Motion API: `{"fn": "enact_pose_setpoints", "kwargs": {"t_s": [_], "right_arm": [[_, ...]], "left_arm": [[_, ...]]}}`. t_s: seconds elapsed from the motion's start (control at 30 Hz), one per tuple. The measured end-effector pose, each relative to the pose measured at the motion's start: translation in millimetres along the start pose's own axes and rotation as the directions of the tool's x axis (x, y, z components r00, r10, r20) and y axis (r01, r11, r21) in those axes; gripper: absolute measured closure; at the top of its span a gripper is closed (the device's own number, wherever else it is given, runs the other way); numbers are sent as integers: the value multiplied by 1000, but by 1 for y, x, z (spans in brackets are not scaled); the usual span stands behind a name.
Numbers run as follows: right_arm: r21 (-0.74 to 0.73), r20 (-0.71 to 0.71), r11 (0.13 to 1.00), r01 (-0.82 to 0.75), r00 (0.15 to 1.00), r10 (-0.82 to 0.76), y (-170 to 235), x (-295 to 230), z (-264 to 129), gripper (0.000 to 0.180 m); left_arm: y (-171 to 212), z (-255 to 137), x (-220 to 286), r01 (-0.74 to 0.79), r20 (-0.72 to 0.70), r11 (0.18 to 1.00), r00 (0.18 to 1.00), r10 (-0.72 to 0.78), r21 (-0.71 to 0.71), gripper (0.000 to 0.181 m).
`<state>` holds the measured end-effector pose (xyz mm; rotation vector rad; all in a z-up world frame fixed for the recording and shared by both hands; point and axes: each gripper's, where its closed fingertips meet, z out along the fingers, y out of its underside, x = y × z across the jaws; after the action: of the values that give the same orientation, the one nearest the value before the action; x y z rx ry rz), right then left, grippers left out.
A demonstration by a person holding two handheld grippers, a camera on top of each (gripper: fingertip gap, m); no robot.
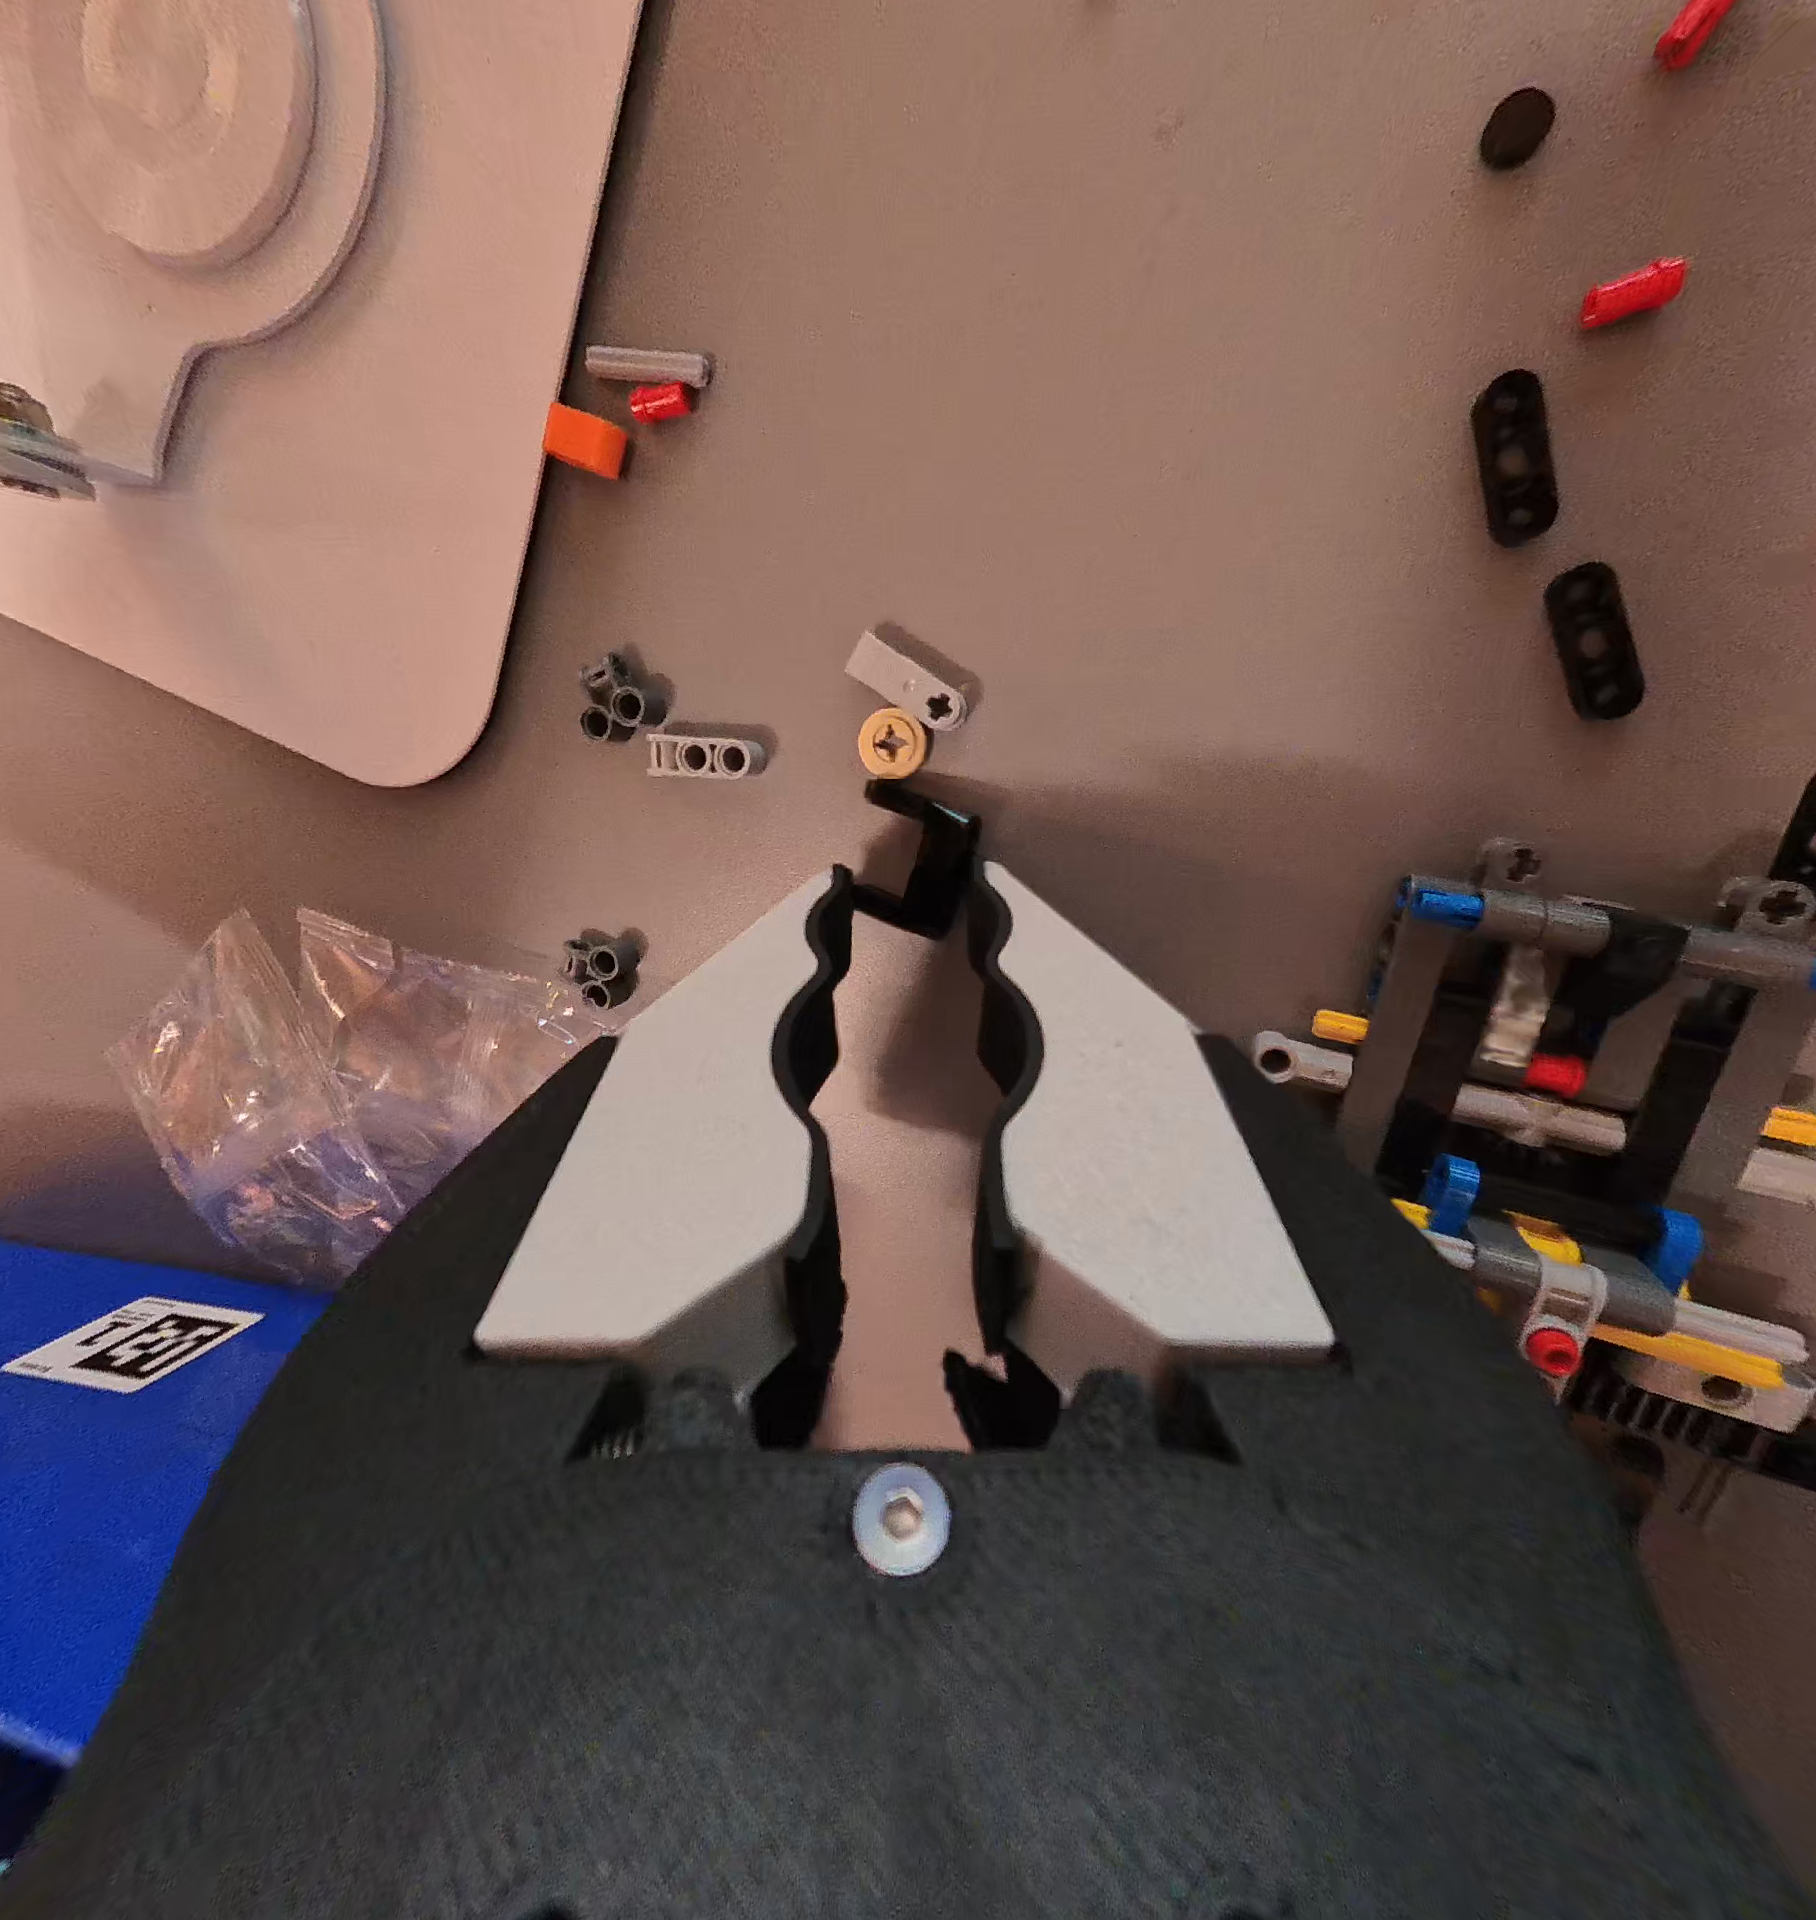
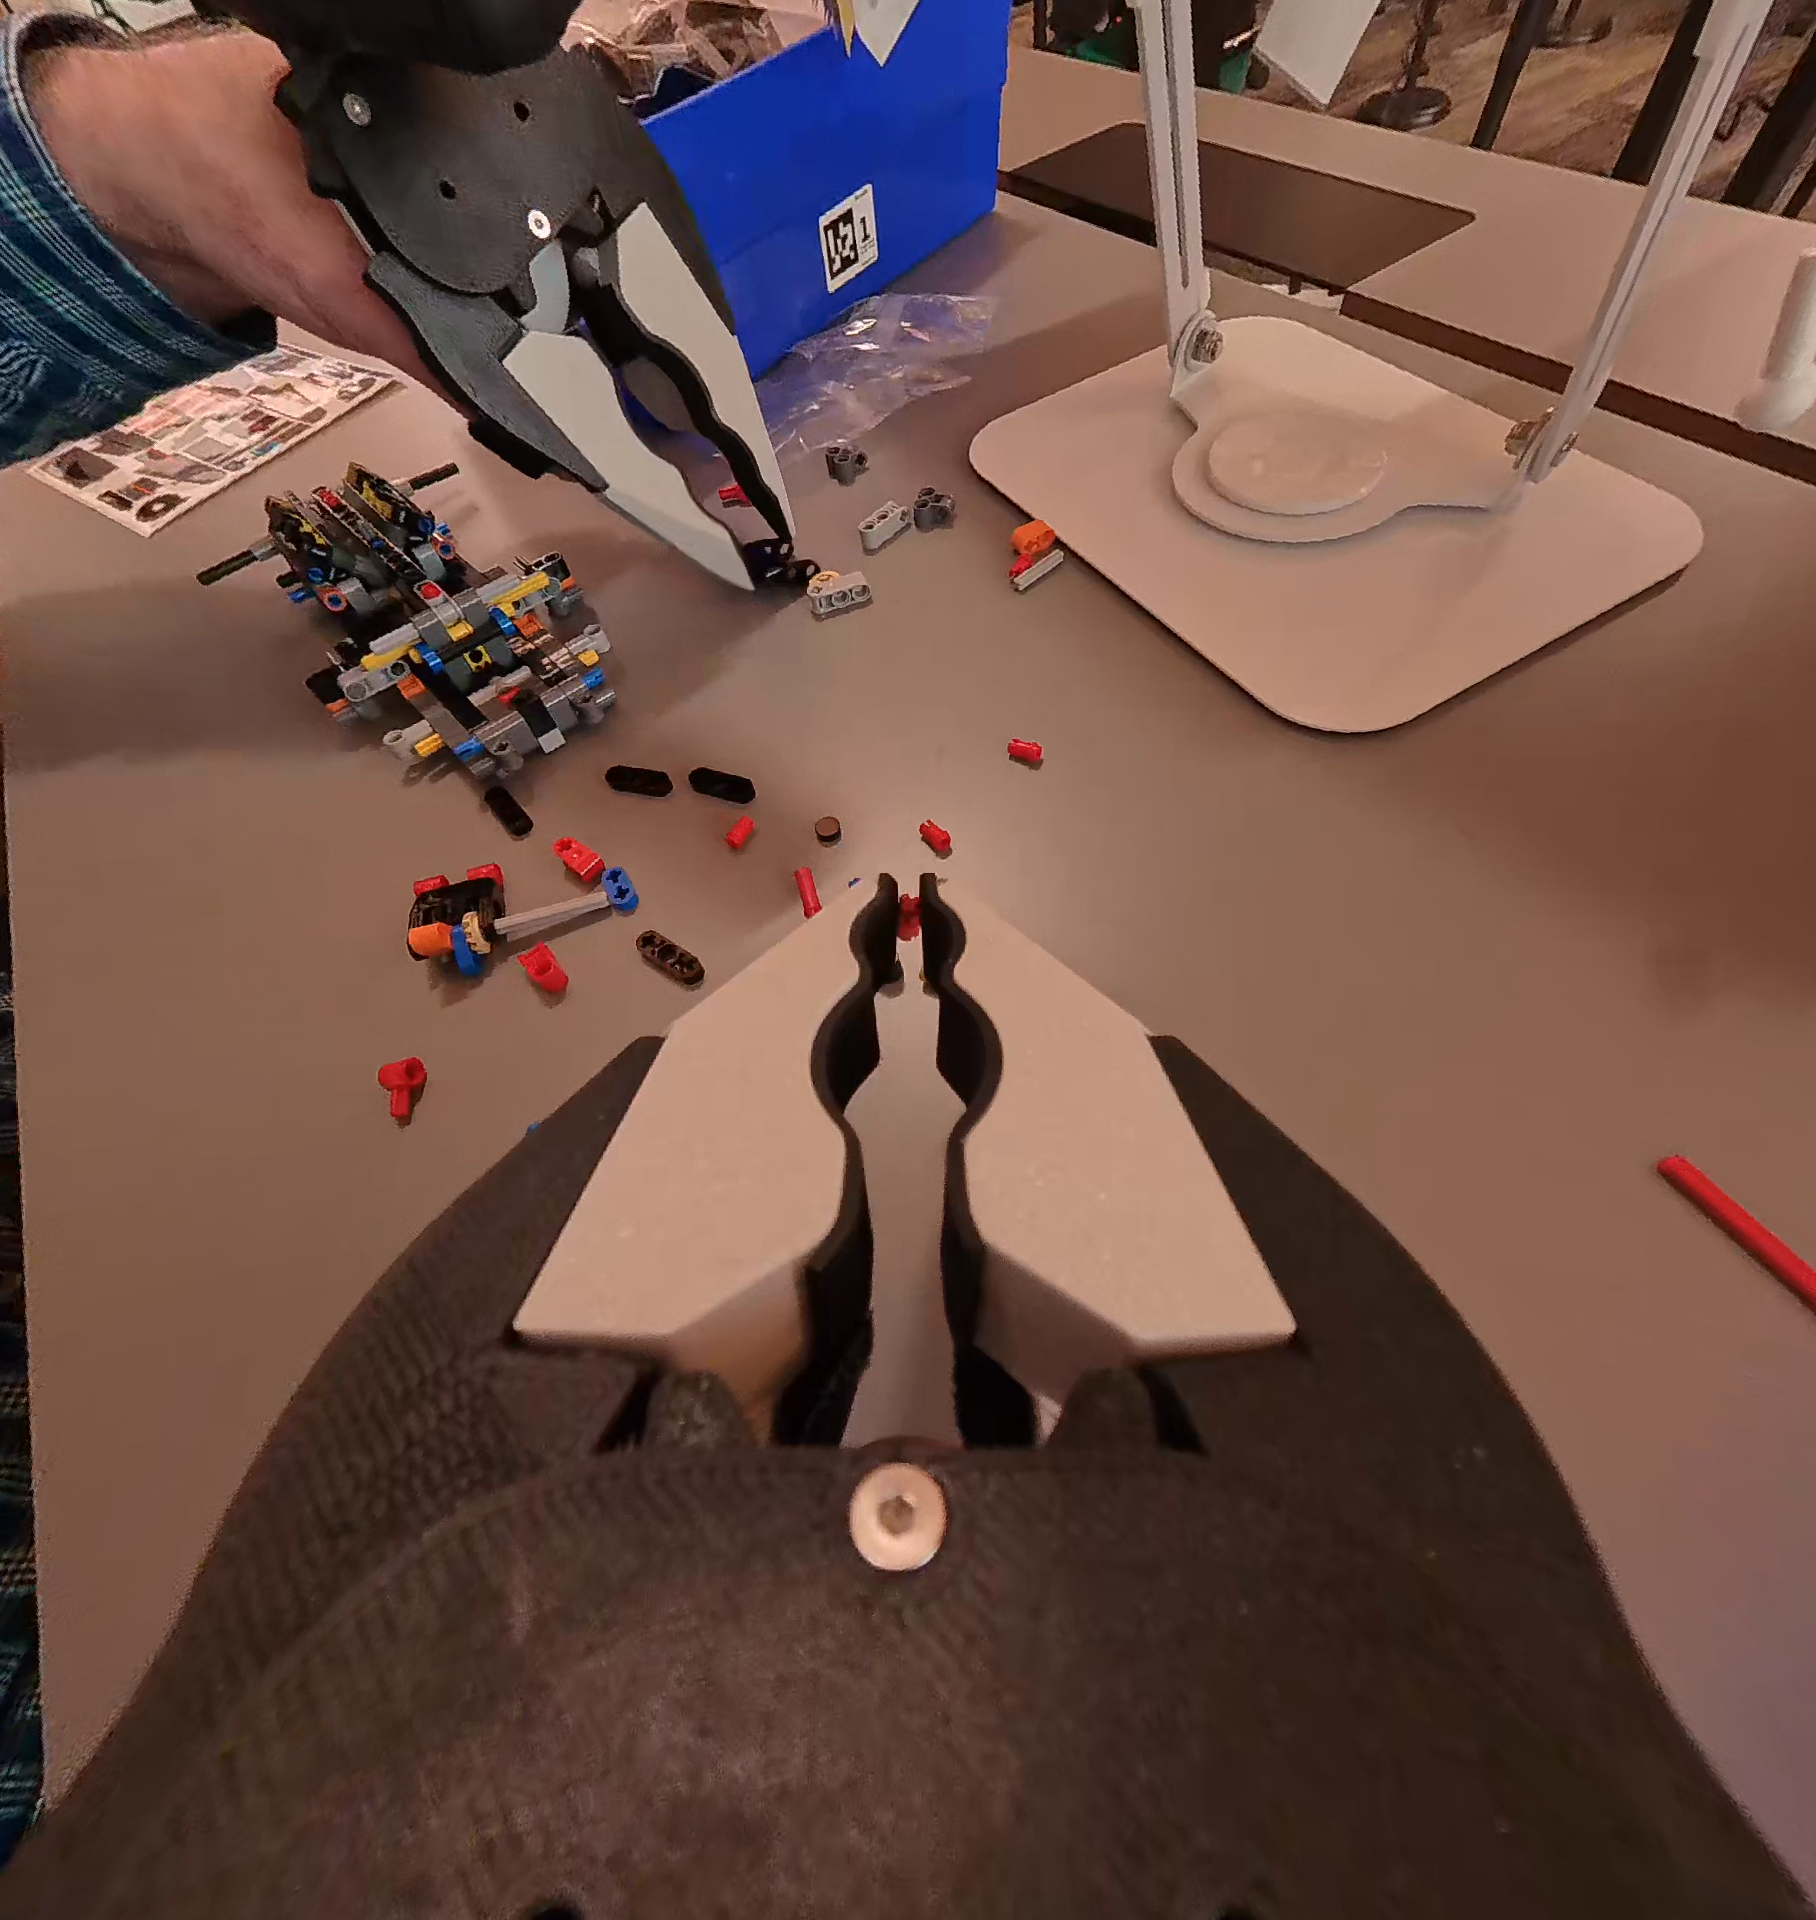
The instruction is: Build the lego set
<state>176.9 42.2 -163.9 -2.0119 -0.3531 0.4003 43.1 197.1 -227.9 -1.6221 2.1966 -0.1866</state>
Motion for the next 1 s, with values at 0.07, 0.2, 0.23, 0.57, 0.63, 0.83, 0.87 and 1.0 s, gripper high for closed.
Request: {"fn": "enact_pose_setpoints", "kwargs": {"t_s": [0.07, 0.2, 0.23, 0.57, 0.63, 0.83, 0.87, 1.0], "right_arm": [[1, 2, 1000, 4, 1000, -4, 1, 0, -1, 179], [5, 10, 1000, 10, 1000, -10, 3, -1, -5, 179], [7, 11, 1000, 9, 1000, -9, 3, -1, -6, 179], [32, 20, 999, 3, 1000, -4, 9, -1, -16, 179], [32, 25, 999, 4, 1000, -5, 10, -1, -17, 179], [42, 16, 999, -1, 1000, 0, 11, 4, -19, 179], [41, 17, 999, -2, 1000, 1, 12, 5, -19, 179], [38, 11, 999, 4, 1000, -5, 13, 8, -24, 179]], "left_arm": [[0, -4, -1, 2, 20, 1000, 1000, -2, 3, 172], [-7, -19, 10, -20, 27, 999, 999, 19, 29, 172], [-11, -23, 16, -24, 15, 999, 1000, 23, 47, 172], [-7, -33, 18, -31, -2, 998, 1000, 31, 58, 171], [-12, -31, 23, -38, -24, 997, 999, 40, 64, 171], [-28, -18, 38, -144, -44, 989, 988, 146, 46, 172], [-38, -20, 41, -163, -43, 984, 985, 166, 71, 172], [-86, -25, 77, -305, -106, 931, 938, 330, 201, 172]]}}
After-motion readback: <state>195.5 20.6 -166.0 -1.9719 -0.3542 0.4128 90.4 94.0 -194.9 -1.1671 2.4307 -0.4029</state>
